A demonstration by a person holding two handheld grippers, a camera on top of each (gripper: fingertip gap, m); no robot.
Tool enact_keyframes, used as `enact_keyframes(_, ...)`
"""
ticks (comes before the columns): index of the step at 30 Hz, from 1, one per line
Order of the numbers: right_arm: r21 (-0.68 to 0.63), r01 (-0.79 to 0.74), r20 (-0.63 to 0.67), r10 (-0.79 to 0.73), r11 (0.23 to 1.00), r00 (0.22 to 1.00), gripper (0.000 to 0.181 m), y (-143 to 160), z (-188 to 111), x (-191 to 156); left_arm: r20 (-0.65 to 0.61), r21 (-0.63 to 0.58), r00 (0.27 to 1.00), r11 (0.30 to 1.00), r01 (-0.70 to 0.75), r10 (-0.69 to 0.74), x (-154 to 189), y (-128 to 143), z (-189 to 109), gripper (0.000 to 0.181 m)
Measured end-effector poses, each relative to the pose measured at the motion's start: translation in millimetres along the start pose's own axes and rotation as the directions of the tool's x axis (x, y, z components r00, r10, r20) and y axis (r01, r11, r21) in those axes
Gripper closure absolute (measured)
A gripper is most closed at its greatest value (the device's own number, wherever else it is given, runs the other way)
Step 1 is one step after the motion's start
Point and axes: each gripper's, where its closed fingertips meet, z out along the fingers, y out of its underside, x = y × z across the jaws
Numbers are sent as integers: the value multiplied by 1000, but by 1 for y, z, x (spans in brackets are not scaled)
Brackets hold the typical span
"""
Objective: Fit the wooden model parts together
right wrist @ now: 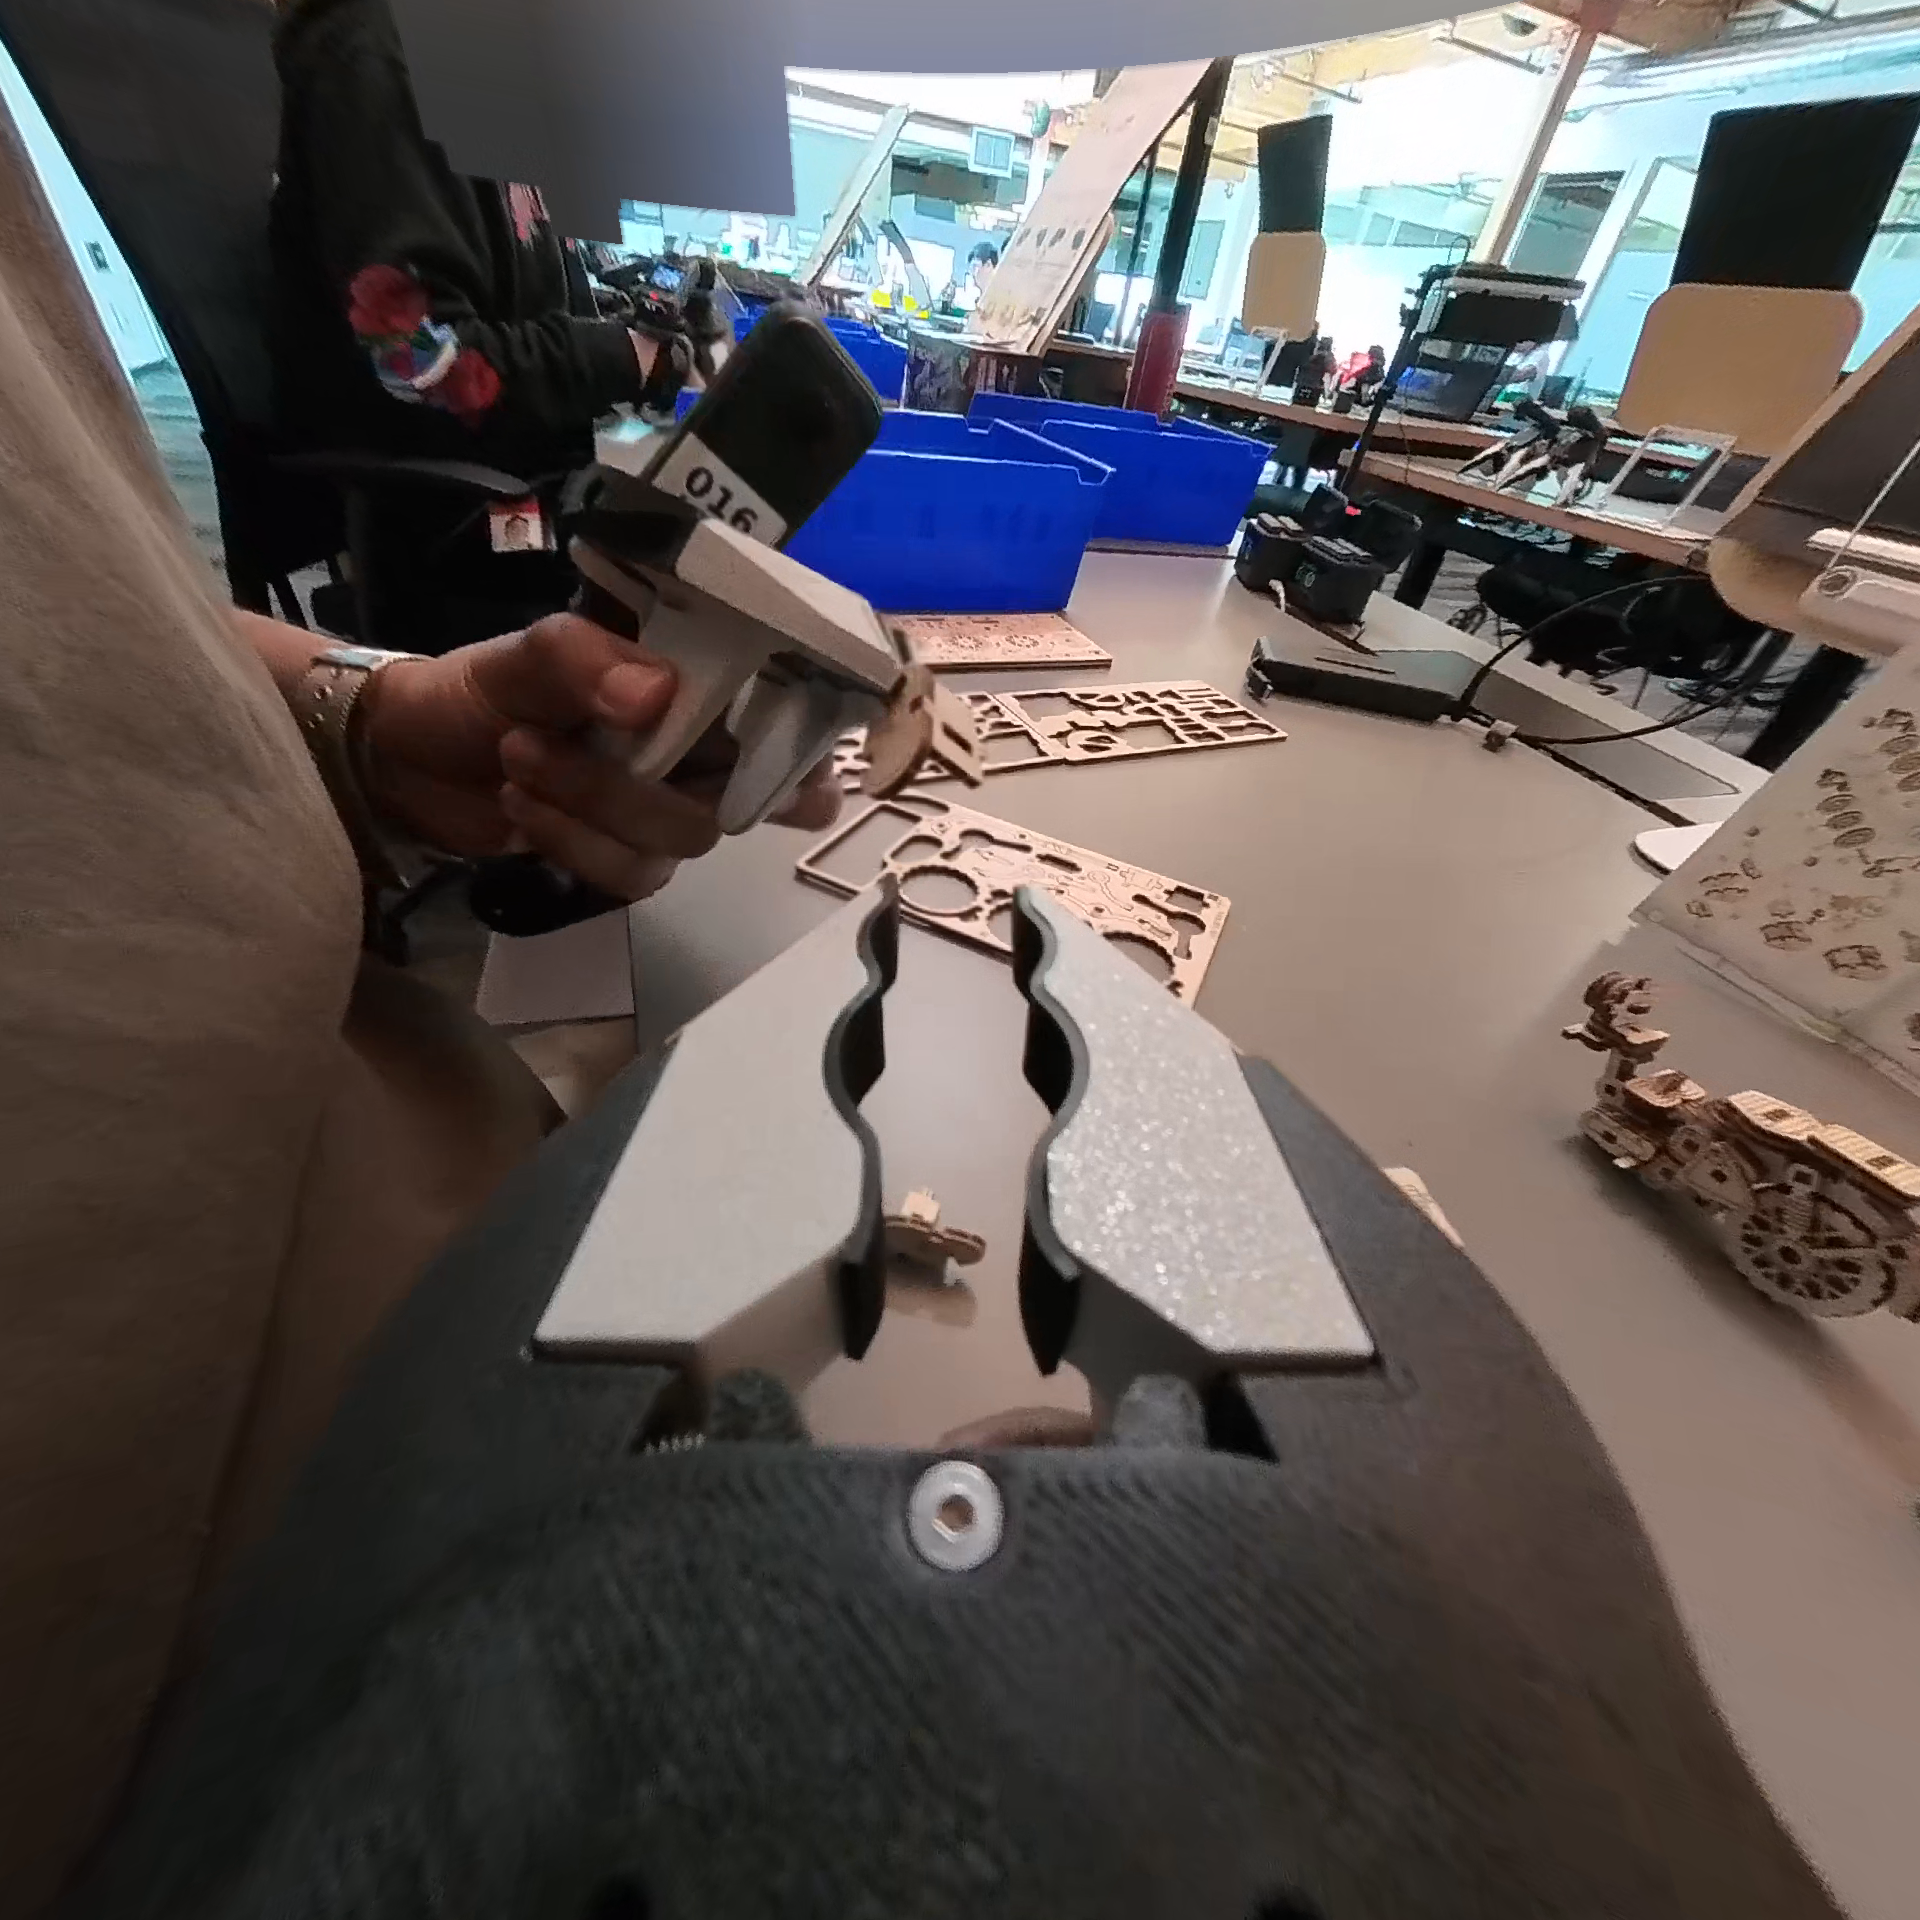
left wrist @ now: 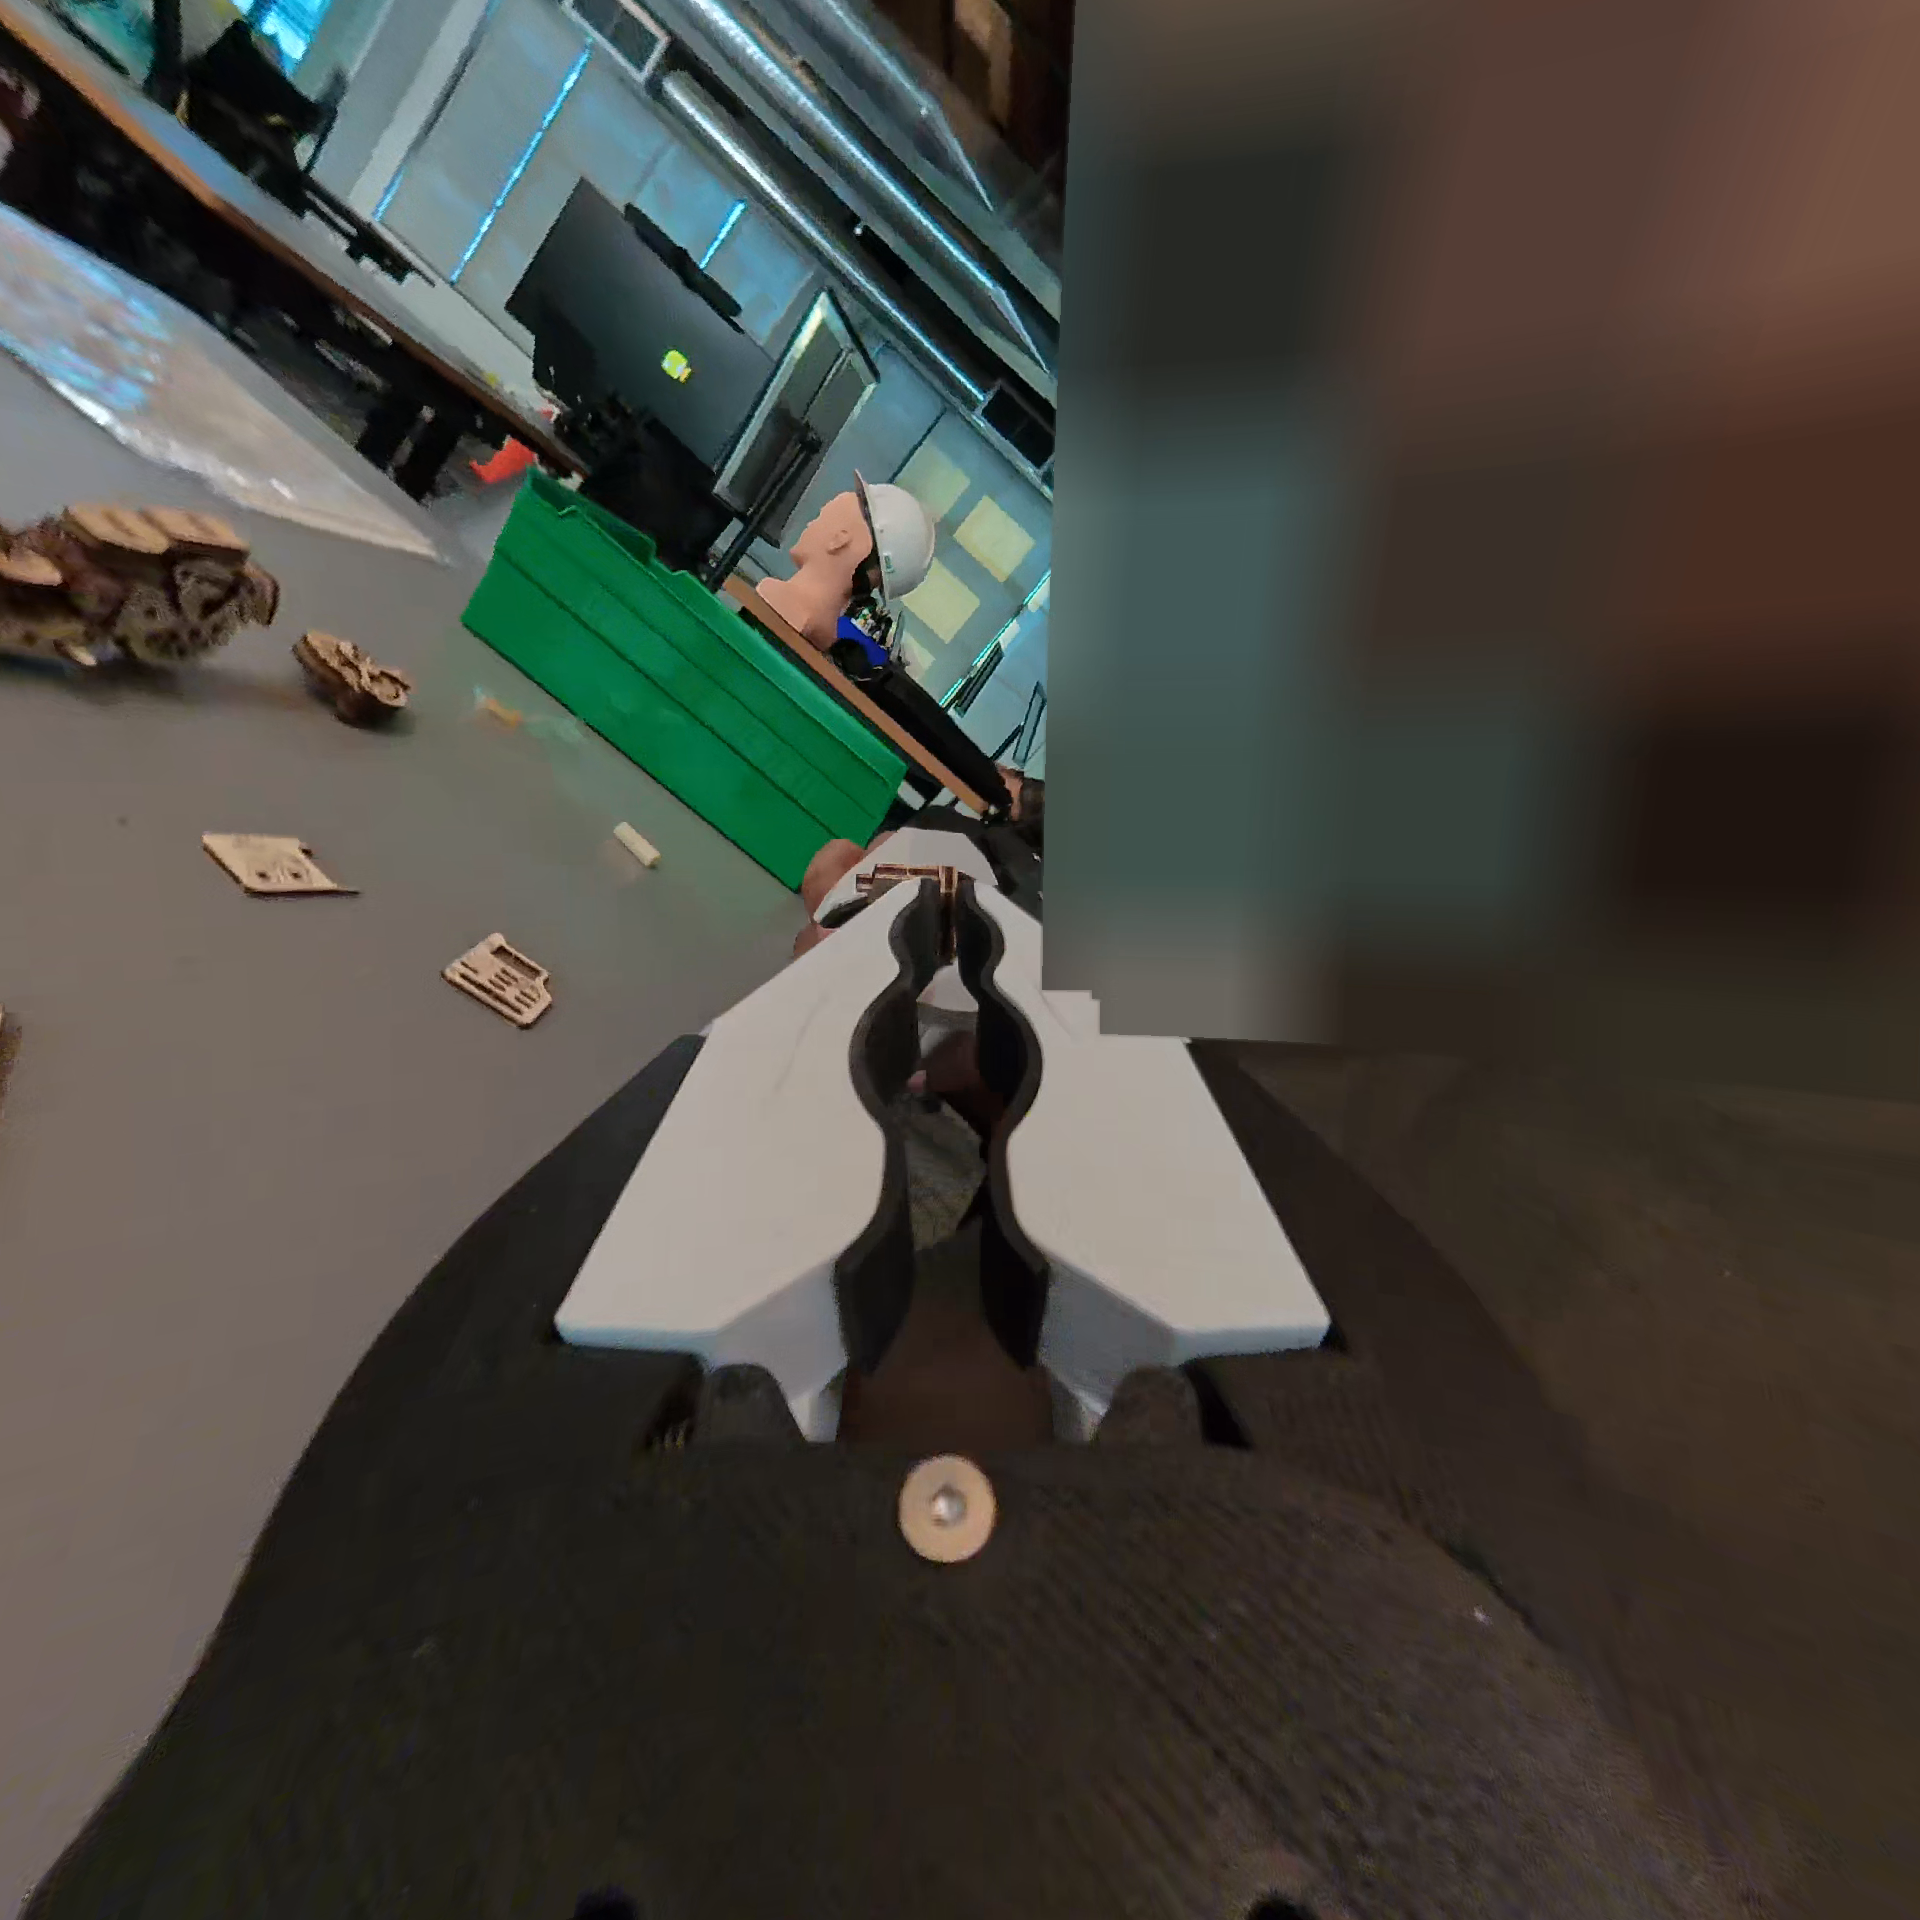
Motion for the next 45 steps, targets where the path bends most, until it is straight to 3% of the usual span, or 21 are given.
enact_keyframes(1, 6, -6, 3, 6, 1000, 1000, 162, -1, -1, 0, -4, -6, 1000, 1000, -30, 30, 3, 0, 1, 181)
enact_keyframes(6, 19, -7, 7, 7, 1000, 1000, 163, -4, -4, -1, -31, -19, 992, 993, -121, 120, 14, 3, 3, 181)
enact_keyframes(15, 52, -43, 63, 39, 998, 997, 171, -10, -7, -8, -27, -22, 989, 989, -146, 146, 15, 3, 4, 181)
enact_keyframes(24, 55, -367, 244, 344, 928, 907, 168, -17, -7, -15, -16, -31, 991, 991, -133, 133, 12, 5, 4, 181)
enact_keyframes(30, 45, -468, 290, 437, 883, 852, 172, -19, -6, -14, -11, -47, 991, 990, -136, 136, 11, 8, 7, 181)
enact_keyframes(36, 19, -507, 337, 472, 862, 815, 179, -19, -6, -18, -6, -57, 989, 988, -146, 146, 11, 11, 9, 181)
enact_keyframes(45, 0, -475, 317, 450, 880, 835, 181, -14, -6, -15, 21, -65, 994, 992, -104, 106, 4, 12, 10, 178)
